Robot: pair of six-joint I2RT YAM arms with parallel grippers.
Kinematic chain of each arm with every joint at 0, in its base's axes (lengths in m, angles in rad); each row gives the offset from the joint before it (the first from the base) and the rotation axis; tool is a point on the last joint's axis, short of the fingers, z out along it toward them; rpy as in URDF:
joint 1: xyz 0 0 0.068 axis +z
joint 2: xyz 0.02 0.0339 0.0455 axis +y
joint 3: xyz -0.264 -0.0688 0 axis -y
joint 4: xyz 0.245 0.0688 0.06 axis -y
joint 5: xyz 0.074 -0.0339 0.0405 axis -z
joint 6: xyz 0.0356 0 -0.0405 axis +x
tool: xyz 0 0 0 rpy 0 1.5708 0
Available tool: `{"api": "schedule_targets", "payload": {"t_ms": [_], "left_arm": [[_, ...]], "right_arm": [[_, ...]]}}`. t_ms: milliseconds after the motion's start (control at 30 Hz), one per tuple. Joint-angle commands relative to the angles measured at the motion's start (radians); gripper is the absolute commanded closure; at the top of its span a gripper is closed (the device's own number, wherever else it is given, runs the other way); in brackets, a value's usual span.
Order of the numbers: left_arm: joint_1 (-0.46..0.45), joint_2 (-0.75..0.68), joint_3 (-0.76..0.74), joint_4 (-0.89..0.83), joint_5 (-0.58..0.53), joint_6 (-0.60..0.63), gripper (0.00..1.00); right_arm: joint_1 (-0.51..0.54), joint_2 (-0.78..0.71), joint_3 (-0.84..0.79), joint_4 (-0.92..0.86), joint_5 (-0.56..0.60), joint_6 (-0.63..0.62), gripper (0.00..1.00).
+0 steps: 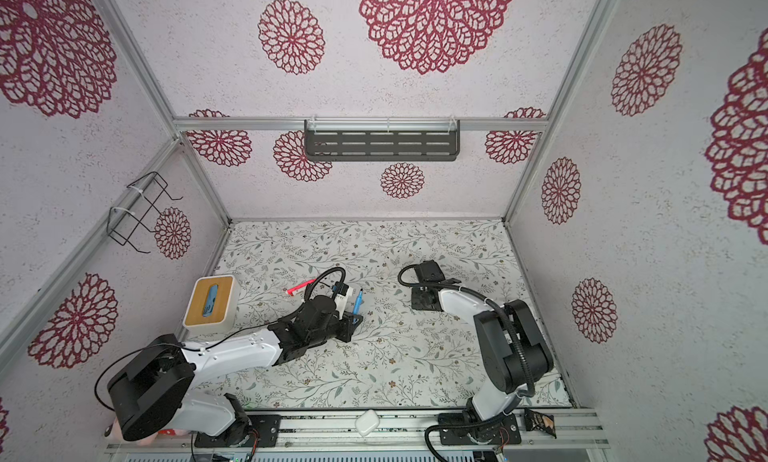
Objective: Insert the pens into the pen caps
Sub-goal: 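Lower the right gripper and grasp the nearest clear cap, then carry the clear cap with the right gripper toward the blue marker tip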
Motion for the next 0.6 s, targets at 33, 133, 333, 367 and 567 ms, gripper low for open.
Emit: {"api": "schedule_targets", "payload": {"t_ms": [33,133,333,367,567], "left_arm": [[0.001,0.002,-0.001,0.018,-0.013,0.004,1.00],[0.001,0.002,-0.003,0.018,-0.016,0.006,1.00],[0.002,-0.005,-0.007,0.017,-0.020,0.003,1.00],[0.002,-0.008,-0.009,0.016,-0.024,0.006,1.00],[0.000,-0.065,-0.074,0.093,-0.021,0.015,1.00]], "right_arm": [[0.010,0.007,0.027,-0.023,0.045,-0.009,0.70],[0.015,0.009,0.024,-0.023,0.054,-0.003,0.73],[0.034,0.017,0.036,-0.041,0.089,-0.003,0.88],[0.034,0.016,0.039,-0.046,0.090,-0.004,0.92],[0.045,-0.067,0.057,-0.075,0.037,-0.025,0.95]]}}
